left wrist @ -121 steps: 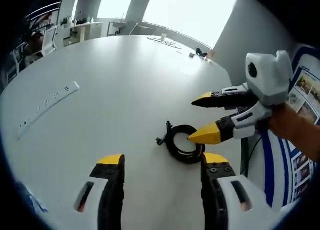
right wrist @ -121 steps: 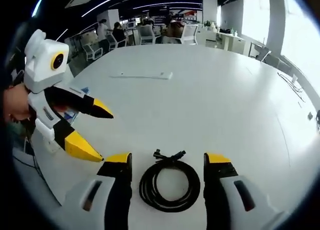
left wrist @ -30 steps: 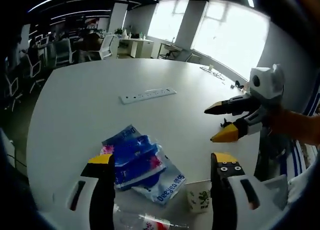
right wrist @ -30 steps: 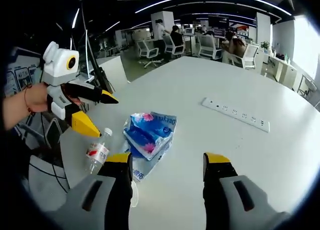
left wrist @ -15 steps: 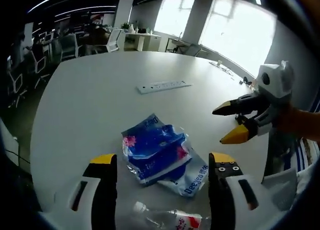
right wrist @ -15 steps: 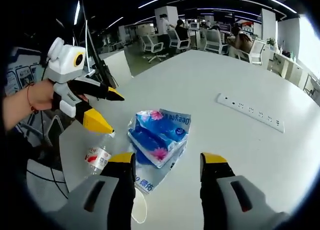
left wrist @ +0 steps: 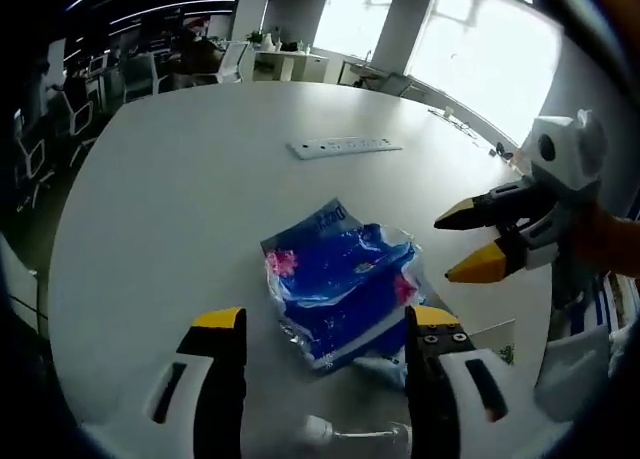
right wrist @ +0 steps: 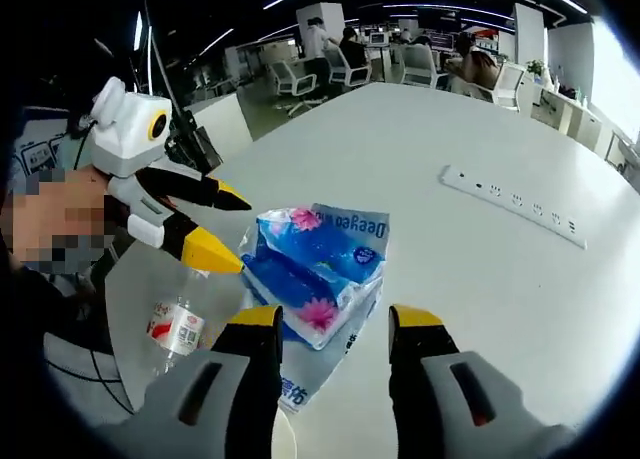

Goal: Arrange the tabletop items into an orderly group along one side of the table until the central work area is clear of visible clutter.

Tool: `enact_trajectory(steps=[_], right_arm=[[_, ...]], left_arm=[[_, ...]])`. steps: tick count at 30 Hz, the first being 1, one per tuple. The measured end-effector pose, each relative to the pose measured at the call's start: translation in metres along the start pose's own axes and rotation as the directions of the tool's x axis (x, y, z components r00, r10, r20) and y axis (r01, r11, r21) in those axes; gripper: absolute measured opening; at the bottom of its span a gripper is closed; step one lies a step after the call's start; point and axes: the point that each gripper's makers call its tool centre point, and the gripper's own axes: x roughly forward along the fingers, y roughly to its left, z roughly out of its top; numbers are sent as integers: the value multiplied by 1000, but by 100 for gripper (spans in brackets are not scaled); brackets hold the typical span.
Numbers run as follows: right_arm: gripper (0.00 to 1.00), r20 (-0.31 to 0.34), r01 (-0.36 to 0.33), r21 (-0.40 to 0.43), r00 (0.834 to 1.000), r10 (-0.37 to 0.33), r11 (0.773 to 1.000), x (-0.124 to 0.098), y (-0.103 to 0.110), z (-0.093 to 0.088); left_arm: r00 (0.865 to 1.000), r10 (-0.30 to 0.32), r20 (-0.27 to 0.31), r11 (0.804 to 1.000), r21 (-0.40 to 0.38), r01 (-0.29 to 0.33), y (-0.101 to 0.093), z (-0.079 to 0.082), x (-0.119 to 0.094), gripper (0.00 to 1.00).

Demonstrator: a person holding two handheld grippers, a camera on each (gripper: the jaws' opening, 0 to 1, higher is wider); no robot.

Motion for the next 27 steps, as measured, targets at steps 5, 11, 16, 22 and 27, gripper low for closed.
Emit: enact_trajectory(steps=[5, 11, 16, 22, 27], right_arm=[[34, -19, 9, 18, 1000, -8, 1000, 14, -2, -5], [27, -35, 19, 28, 999, -18, 999, 21, -3, -9], [18, -45, 28, 46, 999, -26, 999, 24, -6, -12], [4, -46, 27, 65, 999, -24, 998, 25, -6, -13], [1, -46, 33, 84, 999, -30, 996, 26, -7, -14]], left_arm=[[1000, 4, -4, 1000, -16, -4, 6, -4, 9, 54], [1000, 4, -11, 1000, -30, -4, 9, -10, 12, 48], [1000, 3, -21, 999, -46, -4, 11, -14, 15, 41], [1000, -1, -19, 998, -57, 0, 13, -16, 14, 29], [1000, -7, -22, 997, -72, 5, 11, -19, 13, 15]])
